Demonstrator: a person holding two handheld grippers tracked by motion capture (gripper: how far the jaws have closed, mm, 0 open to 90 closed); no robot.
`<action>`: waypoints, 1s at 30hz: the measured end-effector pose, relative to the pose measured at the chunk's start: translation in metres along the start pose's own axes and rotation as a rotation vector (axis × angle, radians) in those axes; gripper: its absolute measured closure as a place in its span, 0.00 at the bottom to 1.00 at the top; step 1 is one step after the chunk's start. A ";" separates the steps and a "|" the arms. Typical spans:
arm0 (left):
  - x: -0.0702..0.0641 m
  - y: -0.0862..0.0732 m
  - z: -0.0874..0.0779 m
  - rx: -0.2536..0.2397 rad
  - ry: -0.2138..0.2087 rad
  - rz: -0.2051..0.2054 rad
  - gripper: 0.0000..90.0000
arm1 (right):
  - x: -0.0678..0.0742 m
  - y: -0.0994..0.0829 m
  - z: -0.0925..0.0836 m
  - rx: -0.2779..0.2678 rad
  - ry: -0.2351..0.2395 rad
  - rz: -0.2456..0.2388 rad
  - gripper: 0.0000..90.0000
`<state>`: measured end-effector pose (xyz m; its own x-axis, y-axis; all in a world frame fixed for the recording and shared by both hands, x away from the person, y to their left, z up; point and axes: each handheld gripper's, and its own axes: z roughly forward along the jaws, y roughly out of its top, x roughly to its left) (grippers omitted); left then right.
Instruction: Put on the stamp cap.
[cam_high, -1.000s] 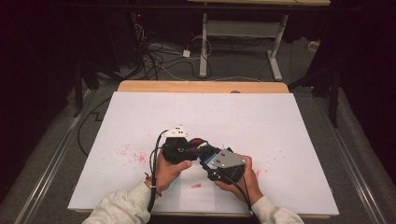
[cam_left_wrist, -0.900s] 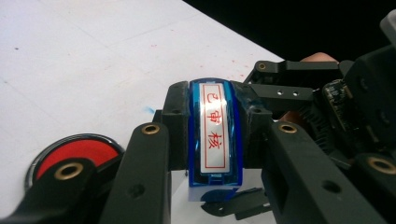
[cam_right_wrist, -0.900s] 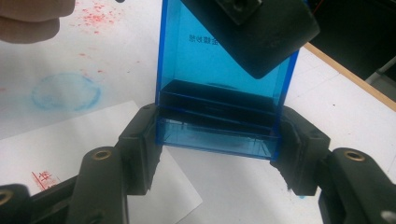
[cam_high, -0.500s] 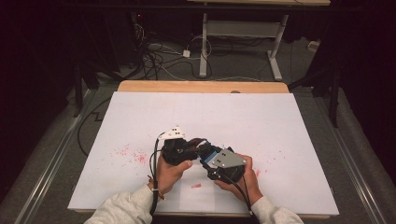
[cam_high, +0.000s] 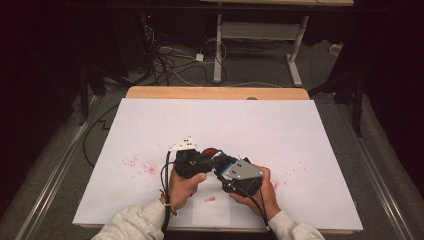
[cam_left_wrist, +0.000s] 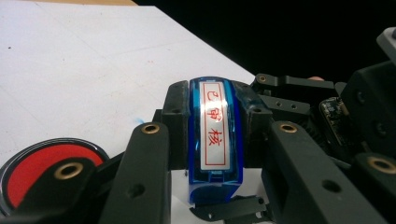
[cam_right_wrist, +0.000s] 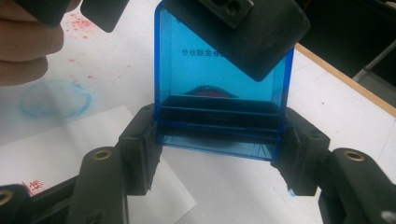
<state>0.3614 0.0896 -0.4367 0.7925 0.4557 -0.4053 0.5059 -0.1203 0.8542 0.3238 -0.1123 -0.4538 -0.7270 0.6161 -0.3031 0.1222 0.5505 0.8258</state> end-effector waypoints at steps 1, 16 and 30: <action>0.000 0.001 0.000 0.009 -0.003 0.004 0.76 | 0.000 0.000 0.000 0.004 0.001 -0.006 0.44; 0.007 0.004 0.001 0.077 -0.047 -0.026 0.76 | 0.003 0.002 0.000 0.042 0.005 -0.031 0.44; 0.009 0.004 0.002 0.107 -0.062 -0.014 0.76 | 0.007 0.003 0.000 0.061 -0.011 -0.070 0.44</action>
<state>0.3708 0.0917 -0.4376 0.8031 0.4026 -0.4392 0.5478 -0.2092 0.8100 0.3191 -0.1063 -0.4537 -0.7277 0.5812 -0.3643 0.1126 0.6251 0.7724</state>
